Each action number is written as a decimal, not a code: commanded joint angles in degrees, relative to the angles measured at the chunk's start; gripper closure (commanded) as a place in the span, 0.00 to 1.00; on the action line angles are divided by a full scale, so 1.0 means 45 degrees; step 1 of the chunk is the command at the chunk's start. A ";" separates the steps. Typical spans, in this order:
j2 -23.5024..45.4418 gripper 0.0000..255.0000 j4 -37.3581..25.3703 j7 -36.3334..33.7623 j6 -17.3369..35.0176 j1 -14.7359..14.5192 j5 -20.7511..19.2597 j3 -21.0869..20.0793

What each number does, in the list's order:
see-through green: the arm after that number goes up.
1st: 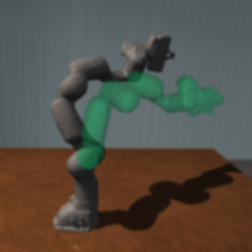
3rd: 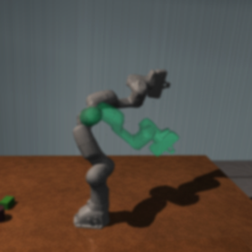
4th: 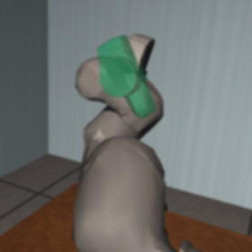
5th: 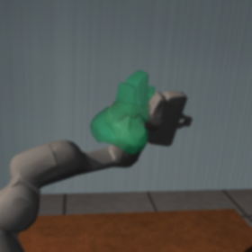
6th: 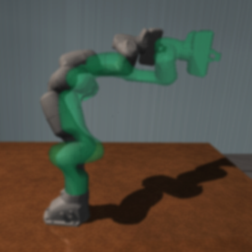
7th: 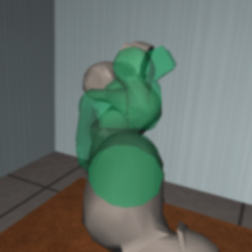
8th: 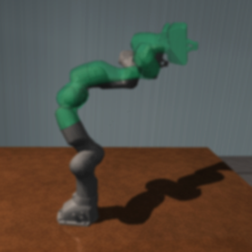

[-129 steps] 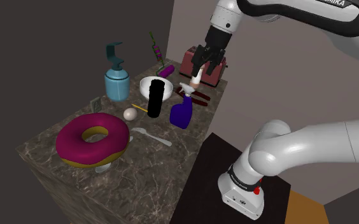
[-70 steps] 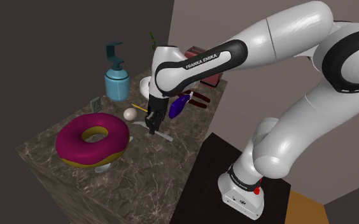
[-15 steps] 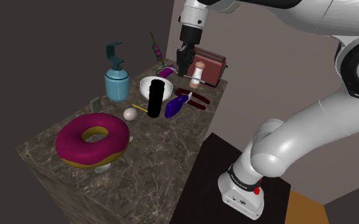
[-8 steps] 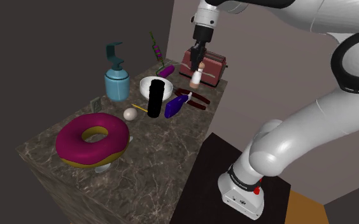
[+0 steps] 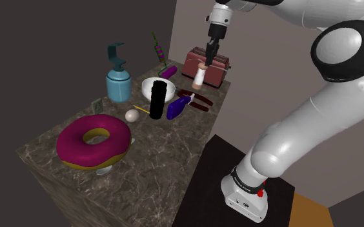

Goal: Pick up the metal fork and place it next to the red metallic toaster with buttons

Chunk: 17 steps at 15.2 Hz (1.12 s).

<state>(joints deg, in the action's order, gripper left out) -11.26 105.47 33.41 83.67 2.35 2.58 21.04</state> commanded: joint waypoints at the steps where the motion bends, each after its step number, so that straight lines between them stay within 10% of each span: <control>1: 0.0452 1.00 -0.0454 0.0712 -0.0085 0.0236 -0.0046 0.0424; 17: 0.7283 1.00 -0.8357 0.6383 -0.2375 0.3913 0.2156 0.2891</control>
<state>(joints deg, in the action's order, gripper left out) 18.67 71.55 60.53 74.26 18.10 11.01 33.76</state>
